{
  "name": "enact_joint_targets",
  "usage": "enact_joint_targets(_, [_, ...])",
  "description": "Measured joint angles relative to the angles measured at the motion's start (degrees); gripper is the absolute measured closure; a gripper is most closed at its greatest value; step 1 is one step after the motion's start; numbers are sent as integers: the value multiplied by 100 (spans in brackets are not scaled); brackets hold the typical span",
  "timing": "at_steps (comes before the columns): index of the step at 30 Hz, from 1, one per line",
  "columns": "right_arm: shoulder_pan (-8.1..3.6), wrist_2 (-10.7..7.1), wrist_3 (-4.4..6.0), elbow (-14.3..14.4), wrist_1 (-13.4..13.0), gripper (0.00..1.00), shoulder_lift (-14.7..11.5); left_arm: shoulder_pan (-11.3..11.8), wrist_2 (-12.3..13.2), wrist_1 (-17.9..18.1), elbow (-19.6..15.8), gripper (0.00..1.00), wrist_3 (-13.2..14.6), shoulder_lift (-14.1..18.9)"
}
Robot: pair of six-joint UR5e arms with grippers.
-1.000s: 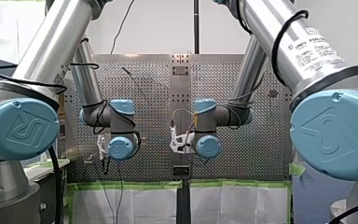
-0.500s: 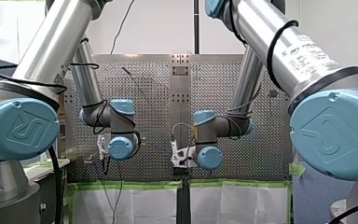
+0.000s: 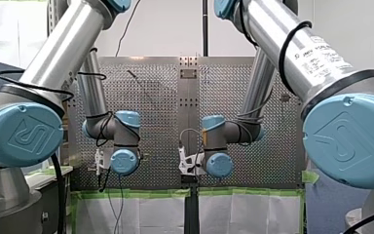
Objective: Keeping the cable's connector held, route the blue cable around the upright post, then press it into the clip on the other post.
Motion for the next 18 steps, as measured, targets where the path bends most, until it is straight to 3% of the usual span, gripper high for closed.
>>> enact_joint_targets(13, [-2,-3,3,3,2,100,-2,1,0,-3,0,100,10,-20])
enact_joint_targets(18, [-171,-107,131,-18,184,100,-183,21,26,9,50,100,5,65])
